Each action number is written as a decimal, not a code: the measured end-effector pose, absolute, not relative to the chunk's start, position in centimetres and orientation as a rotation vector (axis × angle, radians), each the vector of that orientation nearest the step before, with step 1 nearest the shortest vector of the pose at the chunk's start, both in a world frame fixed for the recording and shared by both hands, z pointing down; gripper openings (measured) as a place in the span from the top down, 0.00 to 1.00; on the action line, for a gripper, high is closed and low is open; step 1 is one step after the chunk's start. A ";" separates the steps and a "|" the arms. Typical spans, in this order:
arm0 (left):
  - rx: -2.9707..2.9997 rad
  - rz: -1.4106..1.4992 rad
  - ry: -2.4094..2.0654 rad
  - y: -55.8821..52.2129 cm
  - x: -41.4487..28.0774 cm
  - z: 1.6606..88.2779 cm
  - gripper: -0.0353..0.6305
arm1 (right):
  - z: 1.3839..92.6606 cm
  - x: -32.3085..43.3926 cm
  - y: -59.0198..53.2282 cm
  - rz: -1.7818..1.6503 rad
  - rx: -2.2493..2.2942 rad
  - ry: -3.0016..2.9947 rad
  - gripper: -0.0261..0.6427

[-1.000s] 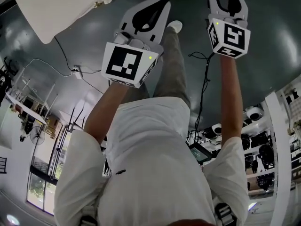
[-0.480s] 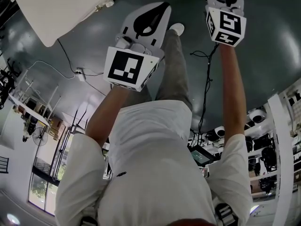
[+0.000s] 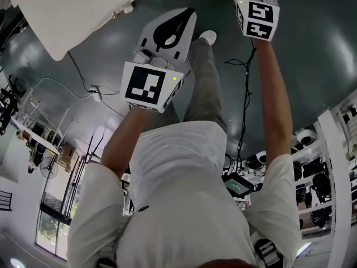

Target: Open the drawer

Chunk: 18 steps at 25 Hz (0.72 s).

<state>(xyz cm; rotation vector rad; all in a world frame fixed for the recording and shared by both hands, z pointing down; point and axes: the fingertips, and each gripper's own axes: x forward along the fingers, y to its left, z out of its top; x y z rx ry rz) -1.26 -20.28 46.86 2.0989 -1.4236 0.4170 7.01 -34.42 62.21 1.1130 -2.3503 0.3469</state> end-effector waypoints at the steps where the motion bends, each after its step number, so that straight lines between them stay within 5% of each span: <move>1: 2.100 0.416 -1.425 -20.3 -1.3 46.8 0.93 | 62.3 7.0 -34.7 0.345 1.120 -2.344 0.67; 3: 2.098 0.413 -1.431 -20.2 -1.5 46.6 0.93 | 62.3 7.0 -35.1 0.336 1.129 -2.333 0.75; 18: 2.123 0.412 -1.413 -18.6 -0.8 45.9 0.93 | 62.4 9.2 -32.7 0.361 1.139 -2.310 0.76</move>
